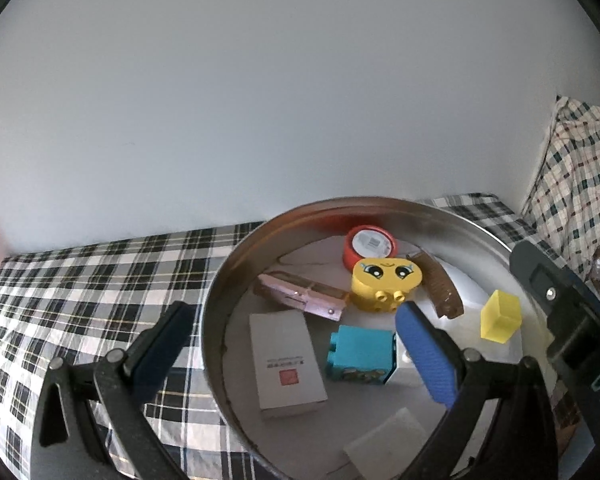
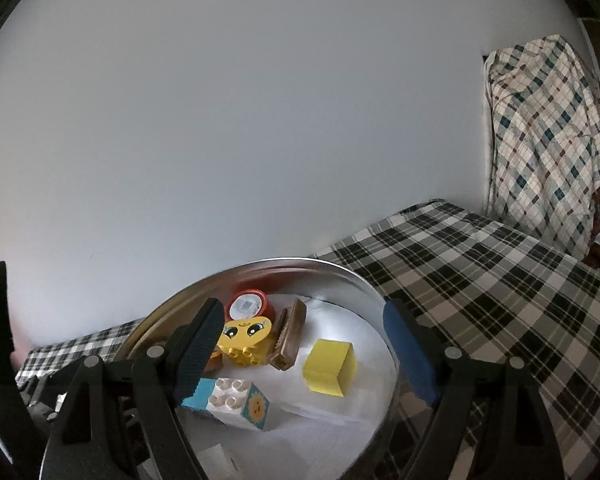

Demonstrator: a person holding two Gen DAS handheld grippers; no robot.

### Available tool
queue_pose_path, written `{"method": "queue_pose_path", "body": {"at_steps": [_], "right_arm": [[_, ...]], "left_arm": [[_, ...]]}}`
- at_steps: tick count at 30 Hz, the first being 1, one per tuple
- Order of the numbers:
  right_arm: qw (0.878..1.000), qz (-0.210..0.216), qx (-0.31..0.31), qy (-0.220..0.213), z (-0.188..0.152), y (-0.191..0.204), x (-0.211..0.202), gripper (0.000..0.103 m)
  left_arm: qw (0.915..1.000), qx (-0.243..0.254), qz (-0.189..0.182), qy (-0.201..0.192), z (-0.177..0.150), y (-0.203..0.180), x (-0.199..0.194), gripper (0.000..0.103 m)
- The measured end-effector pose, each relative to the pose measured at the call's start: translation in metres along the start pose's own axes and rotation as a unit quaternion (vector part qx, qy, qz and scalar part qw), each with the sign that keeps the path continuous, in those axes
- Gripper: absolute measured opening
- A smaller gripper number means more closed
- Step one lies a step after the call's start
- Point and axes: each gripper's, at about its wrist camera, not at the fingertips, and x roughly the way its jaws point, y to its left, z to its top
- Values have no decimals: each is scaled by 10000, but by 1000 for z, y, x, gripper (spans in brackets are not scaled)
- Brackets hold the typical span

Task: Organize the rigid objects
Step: 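Withdraw both tools up and away from the tin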

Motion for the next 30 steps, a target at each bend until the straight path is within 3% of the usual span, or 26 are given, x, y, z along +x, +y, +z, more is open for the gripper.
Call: {"method": "queue_pose_path", "body": {"at_steps": [5,15,30], "right_arm": [[9999,75,-50,-96,-10,7,-8,84],[9952,-141,-529,-807,-21,24,-33,84],[9877,-253,-749,-1352,-31,35,-70,84]], "left_arm": [[9992,0,147,-374,-10,2,-10,103],[9952,-18,332,-924,-25,13,-28,103],[9916,-104,149,-1283,-43,25,-64,103]]}}
